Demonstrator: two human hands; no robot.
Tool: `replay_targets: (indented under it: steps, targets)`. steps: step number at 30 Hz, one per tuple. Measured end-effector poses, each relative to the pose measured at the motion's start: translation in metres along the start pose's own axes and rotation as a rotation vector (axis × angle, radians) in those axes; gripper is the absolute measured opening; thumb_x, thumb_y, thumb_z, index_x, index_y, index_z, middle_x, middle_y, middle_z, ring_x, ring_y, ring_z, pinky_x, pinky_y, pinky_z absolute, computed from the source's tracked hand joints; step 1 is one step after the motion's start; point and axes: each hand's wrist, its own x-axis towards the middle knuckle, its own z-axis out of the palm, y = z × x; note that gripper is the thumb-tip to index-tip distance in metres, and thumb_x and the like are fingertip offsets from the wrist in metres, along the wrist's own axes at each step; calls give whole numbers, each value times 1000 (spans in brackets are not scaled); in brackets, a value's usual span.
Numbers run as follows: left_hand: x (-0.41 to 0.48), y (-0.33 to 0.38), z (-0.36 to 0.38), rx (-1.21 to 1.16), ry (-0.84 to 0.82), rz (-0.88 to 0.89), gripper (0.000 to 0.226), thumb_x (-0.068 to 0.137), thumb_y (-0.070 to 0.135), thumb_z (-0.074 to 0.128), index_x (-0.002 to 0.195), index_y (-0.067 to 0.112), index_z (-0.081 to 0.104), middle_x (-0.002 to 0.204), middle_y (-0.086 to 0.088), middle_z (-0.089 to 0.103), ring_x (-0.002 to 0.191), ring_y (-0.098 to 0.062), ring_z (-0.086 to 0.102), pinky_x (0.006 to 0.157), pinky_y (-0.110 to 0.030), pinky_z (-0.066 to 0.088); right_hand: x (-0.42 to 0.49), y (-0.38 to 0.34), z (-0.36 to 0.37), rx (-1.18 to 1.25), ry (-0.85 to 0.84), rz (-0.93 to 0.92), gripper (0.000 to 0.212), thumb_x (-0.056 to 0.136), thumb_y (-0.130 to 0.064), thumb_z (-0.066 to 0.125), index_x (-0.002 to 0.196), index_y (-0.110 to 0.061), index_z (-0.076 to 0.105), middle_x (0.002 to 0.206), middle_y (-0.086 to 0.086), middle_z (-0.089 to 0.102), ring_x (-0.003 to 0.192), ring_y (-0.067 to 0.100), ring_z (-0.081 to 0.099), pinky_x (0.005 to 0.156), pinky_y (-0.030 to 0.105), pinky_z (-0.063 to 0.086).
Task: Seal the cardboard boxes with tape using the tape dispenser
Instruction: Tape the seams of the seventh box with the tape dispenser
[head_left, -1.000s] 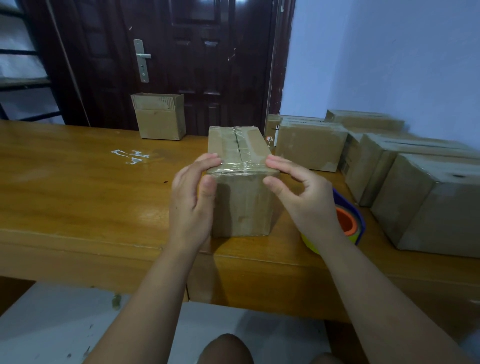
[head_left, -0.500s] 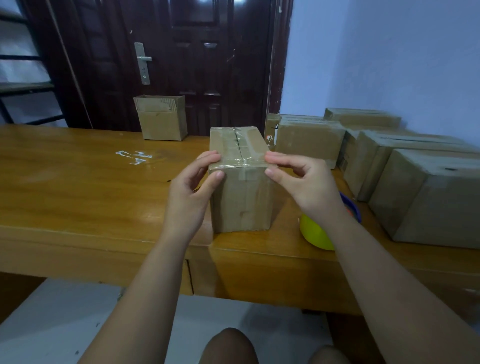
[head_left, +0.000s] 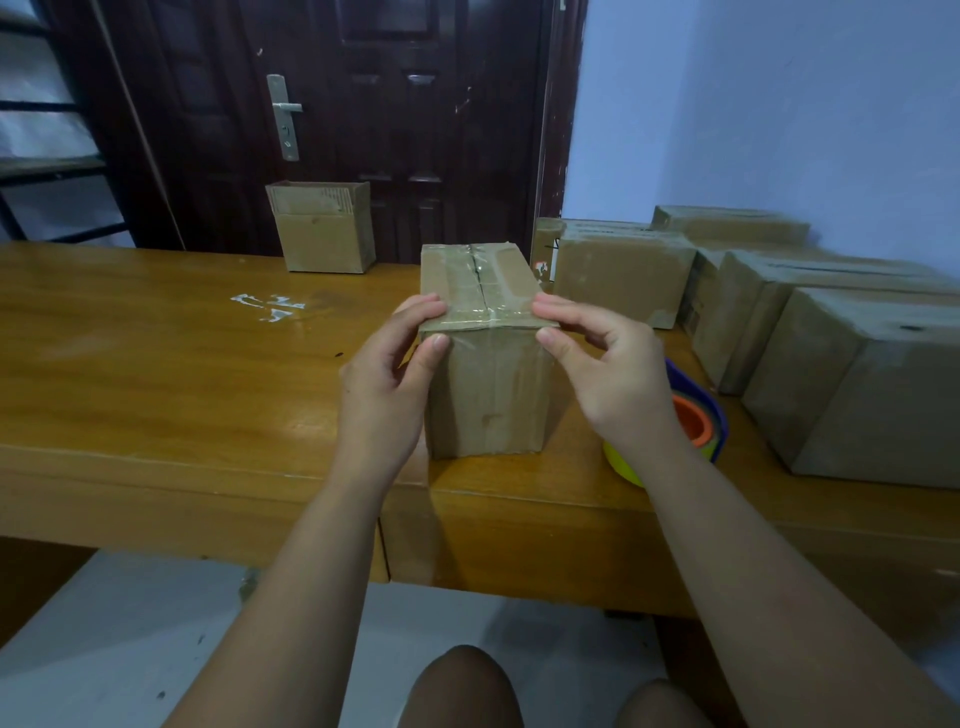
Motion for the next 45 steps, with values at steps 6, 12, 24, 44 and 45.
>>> replay_targets:
  steps: [6,12,24,44,45]
  targets:
    - [-4,1,2,48,-41,17,37,88,41,59,123,35,51,132,24,44,128,-3,42,100,-37,47,1,-3,1,-7,-13,63,28,90,-14,64,116,-24,67,120,-17,61,119,3,54,105,36,44]
    - [-9,13,16,192,120,7,34,89,21,62,122,26,56,131,18,48,123,0,42,102,-37,45,-2,-16,8,-308,-32,89,38,96,-14,55,131,-28,57,144,-9,47,134,12,41,114,34,32]
    - [-27,44,24,518,154,220,44,92,28,35,133,22,50,114,8,62,98,-3,33,77,-22,12,-36,-31,27,-248,-21,23,48,98,-43,41,145,-34,36,133,-4,36,112,-2,33,82,2,27]
    - [-8,77,-33,825,-255,137,53,90,55,30,137,36,43,138,15,46,122,-12,29,93,-32,19,8,-6,-53,-692,-156,505,78,85,-13,52,150,-39,16,146,13,29,134,35,26,105,49,35]
    - [-8,79,-33,816,-276,145,55,88,56,34,139,37,40,141,16,43,127,-11,26,100,-35,18,11,1,-63,-710,-198,578,79,84,-14,53,150,-38,17,146,15,31,133,37,30,102,48,38]
